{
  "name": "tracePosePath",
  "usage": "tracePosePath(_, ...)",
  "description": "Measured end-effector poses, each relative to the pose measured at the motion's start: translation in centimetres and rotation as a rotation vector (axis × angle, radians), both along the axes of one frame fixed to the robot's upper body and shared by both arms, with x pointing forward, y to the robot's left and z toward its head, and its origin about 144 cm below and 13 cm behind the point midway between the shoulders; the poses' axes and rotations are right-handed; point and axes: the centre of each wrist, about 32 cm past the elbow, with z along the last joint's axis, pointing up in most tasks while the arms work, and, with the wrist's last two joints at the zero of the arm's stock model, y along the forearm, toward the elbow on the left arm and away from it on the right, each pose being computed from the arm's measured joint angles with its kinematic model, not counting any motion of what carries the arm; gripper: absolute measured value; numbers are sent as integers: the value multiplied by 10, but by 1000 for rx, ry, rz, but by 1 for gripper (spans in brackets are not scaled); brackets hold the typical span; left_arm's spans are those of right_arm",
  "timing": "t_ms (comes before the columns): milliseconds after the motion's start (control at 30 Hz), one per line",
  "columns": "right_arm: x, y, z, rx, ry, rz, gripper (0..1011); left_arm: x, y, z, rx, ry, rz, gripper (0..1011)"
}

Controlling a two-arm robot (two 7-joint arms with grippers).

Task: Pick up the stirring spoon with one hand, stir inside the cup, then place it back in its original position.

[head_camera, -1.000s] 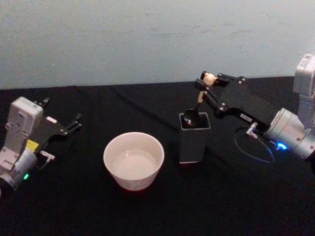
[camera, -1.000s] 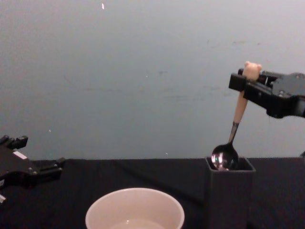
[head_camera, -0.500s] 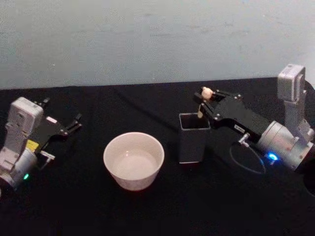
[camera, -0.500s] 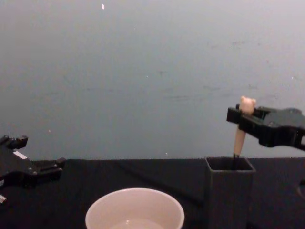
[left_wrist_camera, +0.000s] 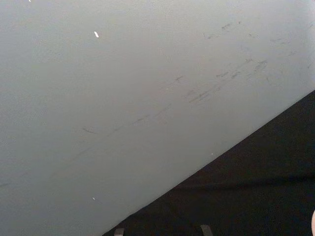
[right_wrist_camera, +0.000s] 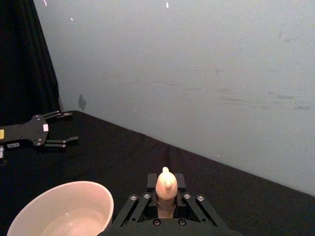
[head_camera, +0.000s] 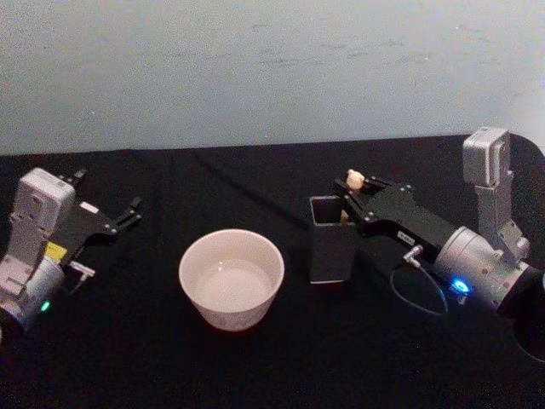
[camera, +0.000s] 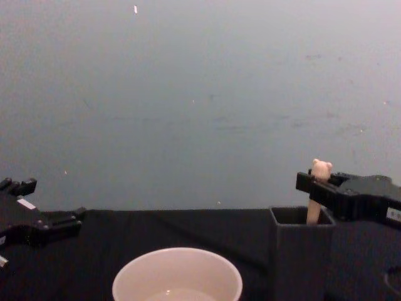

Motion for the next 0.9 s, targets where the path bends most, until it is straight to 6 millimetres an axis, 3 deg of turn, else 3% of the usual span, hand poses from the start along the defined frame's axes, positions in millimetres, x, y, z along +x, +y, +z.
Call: tracePosePath(900, 0, 2, -3, -9, 23, -15, 213, 0, 0, 0, 0, 0, 0, 1001)
